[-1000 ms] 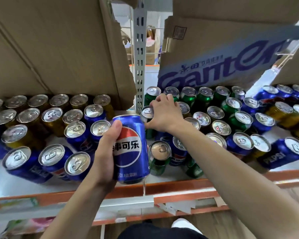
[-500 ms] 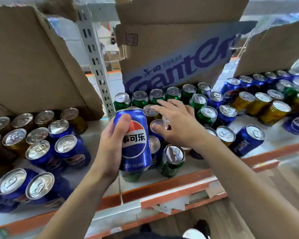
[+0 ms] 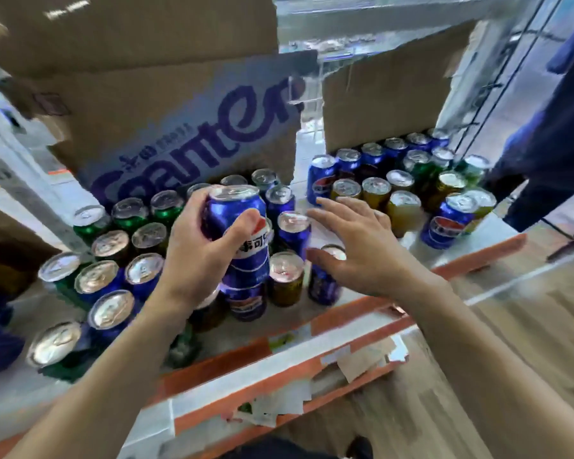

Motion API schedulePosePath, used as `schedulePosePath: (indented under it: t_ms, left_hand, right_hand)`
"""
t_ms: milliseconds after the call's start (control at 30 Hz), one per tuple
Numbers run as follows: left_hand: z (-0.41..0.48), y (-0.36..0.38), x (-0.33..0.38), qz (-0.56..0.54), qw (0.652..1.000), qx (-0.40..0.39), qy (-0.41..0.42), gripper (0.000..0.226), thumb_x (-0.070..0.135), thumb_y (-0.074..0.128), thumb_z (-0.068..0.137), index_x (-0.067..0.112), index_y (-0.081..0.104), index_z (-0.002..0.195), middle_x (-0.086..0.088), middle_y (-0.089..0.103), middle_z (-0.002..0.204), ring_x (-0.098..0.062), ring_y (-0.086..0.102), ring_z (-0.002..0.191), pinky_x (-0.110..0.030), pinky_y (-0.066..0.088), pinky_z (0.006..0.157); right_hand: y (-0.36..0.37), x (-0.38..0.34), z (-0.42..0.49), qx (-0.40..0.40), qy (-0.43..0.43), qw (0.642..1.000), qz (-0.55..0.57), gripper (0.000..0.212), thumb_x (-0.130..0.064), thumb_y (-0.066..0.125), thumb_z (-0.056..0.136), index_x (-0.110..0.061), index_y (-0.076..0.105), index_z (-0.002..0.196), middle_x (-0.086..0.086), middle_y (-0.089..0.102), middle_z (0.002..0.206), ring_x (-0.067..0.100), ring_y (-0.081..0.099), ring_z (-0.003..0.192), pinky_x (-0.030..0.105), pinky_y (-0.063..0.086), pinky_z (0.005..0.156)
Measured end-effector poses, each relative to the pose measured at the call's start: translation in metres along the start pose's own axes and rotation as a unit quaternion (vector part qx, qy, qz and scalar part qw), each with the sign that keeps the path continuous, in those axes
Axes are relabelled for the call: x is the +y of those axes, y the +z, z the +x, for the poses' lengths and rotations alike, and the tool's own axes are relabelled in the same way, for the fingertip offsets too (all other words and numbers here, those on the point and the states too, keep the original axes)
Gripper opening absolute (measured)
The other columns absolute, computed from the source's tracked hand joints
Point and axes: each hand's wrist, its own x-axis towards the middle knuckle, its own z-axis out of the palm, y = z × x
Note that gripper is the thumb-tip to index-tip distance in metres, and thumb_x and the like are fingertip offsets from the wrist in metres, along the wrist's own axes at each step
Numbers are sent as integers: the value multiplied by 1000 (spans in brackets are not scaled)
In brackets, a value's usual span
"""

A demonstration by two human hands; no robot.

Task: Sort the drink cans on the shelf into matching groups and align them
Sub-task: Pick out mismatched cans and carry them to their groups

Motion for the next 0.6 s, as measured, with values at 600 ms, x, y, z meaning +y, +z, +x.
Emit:
schedulePosePath:
  t_ms: [600]
  left_hand:
    - [49, 219, 5, 301, 951, -31, 60, 62, 50, 86, 64, 13, 65, 109, -5, 68, 102, -22, 62, 96, -35, 52, 81]
  right_hand:
    - [-59, 192, -62, 2, 56, 998, 22, 68, -56, 57, 91, -39, 30, 151, -14, 21, 161, 11, 4, 148, 46, 4, 116]
